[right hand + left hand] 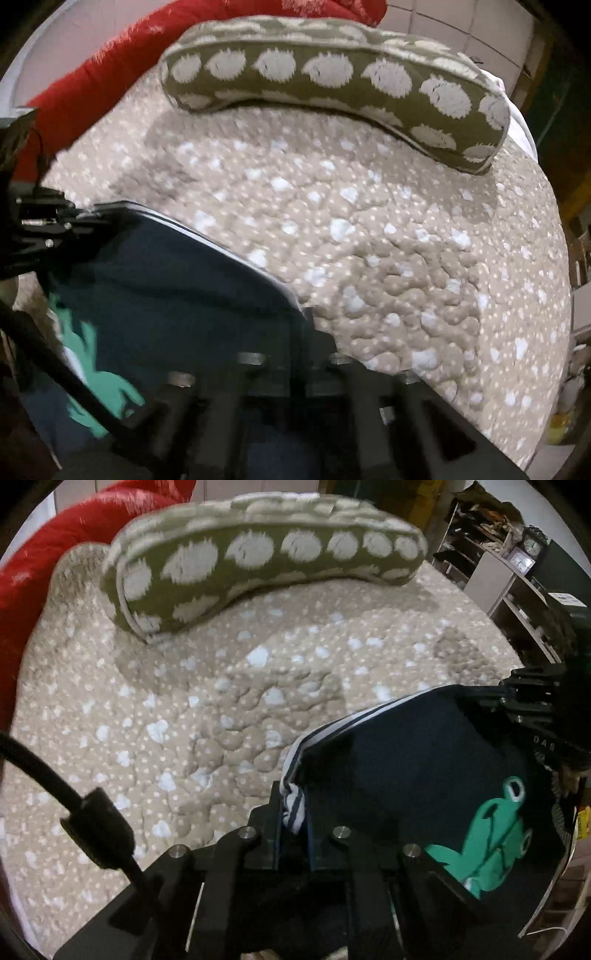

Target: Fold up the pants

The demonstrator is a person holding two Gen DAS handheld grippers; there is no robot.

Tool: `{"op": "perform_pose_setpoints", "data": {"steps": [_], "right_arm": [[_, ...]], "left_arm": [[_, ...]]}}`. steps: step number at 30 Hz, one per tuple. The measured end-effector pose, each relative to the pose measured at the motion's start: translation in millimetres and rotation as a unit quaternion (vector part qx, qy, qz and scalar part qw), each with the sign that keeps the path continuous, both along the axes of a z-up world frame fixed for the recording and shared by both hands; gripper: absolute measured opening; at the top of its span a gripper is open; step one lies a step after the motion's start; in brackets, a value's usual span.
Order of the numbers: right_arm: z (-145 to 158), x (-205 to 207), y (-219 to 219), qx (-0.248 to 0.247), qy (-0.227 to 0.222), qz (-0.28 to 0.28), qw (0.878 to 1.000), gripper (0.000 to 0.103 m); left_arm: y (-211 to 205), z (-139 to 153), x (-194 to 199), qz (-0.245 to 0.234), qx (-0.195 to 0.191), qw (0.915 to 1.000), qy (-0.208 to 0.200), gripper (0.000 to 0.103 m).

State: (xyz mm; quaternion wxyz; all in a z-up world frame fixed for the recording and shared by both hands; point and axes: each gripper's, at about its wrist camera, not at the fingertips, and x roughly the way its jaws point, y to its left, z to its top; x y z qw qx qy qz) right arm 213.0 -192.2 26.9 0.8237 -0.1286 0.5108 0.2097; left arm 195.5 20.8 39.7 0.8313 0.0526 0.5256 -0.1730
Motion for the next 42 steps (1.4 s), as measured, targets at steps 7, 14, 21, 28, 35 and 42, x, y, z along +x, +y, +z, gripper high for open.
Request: {"op": "perform_pose_setpoints", "data": {"steps": [7, 14, 21, 28, 35, 42], "right_arm": [[48, -66, -6, 0.012, -0.08, -0.025, 0.996, 0.004], [71, -177, -18, 0.038, -0.132, -0.035, 0.99, 0.004], [22, -253, -18, 0.054, -0.109, -0.051, 0.991, 0.004], [-9, -278, -30, 0.076, -0.094, -0.08, 0.99, 0.01], [6, -296, -65, 0.106, -0.098, -0.12, 0.982, 0.036], [43, -297, -149, 0.186, -0.144, -0.262, 0.936, 0.064]], "left_arm": [[6, 52, -63, 0.019, 0.004, 0.9967, -0.079, 0.009], [-1, 63, -164, 0.027, 0.041, 0.9864, -0.157, 0.009], [-7, 26, -240, 0.05, 0.087, 0.9785, -0.18, 0.013], [20, 19, -263, 0.066, 0.067, 0.9852, -0.143, 0.025], [73, 50, -271, 0.154, 0.022, 0.9767, -0.147, 0.033], [65, 62, -245, 0.168, -0.058, 0.9742, -0.14, 0.037]]}}
